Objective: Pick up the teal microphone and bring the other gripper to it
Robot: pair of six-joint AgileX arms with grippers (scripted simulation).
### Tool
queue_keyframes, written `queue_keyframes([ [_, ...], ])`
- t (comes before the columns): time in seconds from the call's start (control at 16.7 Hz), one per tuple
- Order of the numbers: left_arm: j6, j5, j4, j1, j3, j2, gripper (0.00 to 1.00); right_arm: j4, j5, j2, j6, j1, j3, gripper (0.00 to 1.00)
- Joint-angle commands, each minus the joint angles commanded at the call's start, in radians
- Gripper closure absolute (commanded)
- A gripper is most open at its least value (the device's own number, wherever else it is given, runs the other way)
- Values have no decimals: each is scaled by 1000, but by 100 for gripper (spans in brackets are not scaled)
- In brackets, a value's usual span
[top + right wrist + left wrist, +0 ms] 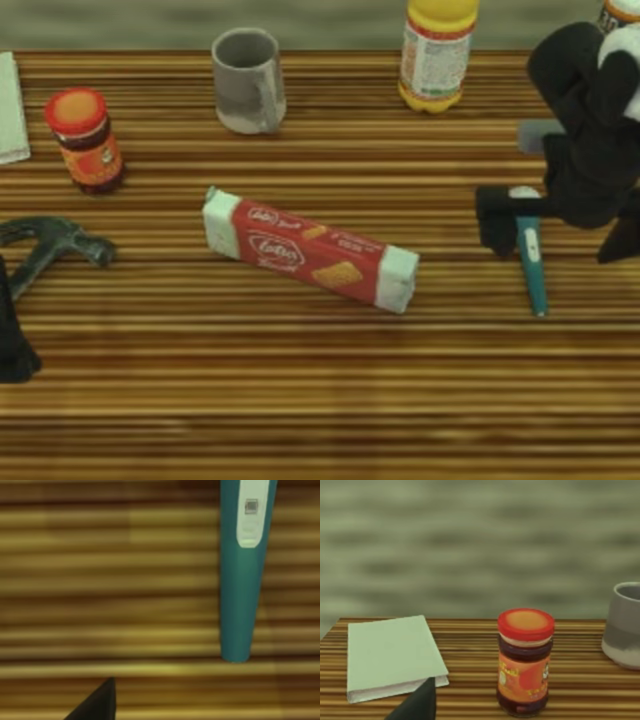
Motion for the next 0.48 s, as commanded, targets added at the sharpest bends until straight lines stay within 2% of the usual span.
queue_keyframes([
  [0.24,0,0,0,0,0,0,0,41,0,25,-3,-4,-20,0],
  [0.48,0,0,0,0,0,0,0,216,0,128,-4,-6,-79,0],
])
